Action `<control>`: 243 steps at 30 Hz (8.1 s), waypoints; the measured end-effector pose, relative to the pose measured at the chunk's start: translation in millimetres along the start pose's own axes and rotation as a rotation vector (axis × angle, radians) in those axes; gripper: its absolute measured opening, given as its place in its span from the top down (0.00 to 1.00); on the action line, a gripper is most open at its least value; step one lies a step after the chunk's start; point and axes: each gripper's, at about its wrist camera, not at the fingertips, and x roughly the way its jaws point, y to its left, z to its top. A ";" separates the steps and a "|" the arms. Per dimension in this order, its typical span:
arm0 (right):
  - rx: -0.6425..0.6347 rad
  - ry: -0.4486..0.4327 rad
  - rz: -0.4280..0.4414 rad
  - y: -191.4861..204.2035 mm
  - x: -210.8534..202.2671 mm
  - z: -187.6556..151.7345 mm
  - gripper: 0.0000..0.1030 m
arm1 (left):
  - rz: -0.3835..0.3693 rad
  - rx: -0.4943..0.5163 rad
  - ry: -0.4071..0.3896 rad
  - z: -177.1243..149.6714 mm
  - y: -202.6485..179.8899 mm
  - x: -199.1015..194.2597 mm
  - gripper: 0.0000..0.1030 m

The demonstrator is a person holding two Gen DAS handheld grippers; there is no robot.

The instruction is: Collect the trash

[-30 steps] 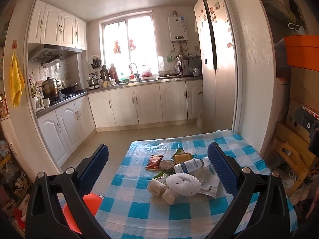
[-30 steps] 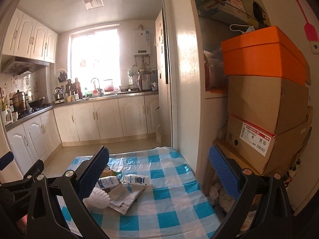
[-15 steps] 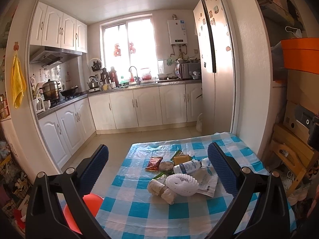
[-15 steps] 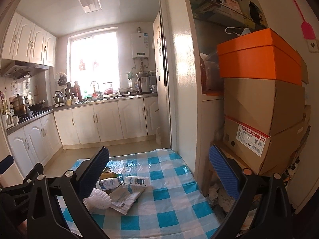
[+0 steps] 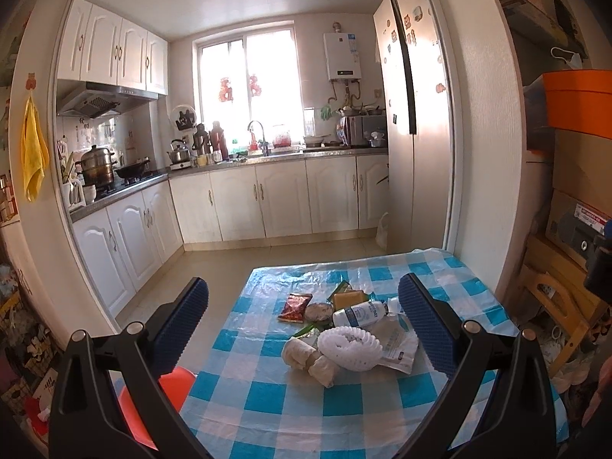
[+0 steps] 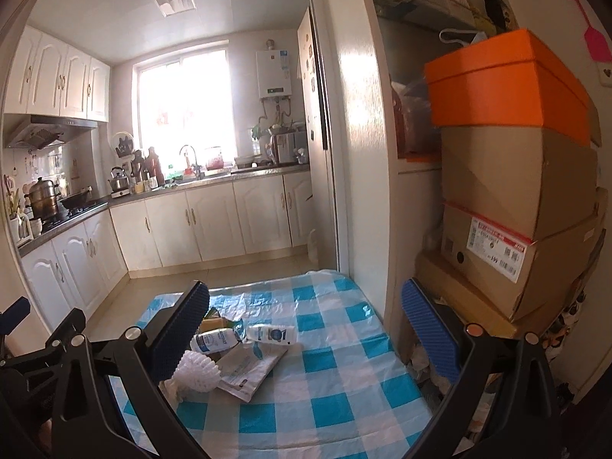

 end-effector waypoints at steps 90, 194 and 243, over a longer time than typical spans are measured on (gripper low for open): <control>0.212 0.675 0.695 74.2 232.1 -122.0 0.84 | -0.273 -0.407 0.556 -134.5 58.8 227.1 0.33; -0.358 0.787 0.976 419.5 181.1 -193.0 0.24 | 0.310 -0.642 0.611 -230.9 333.0 154.6 0.20; 0.044 0.564 0.352 11.8 187.6 -122.7 0.14 | -0.169 0.074 0.411 -118.1 28.7 144.1 0.10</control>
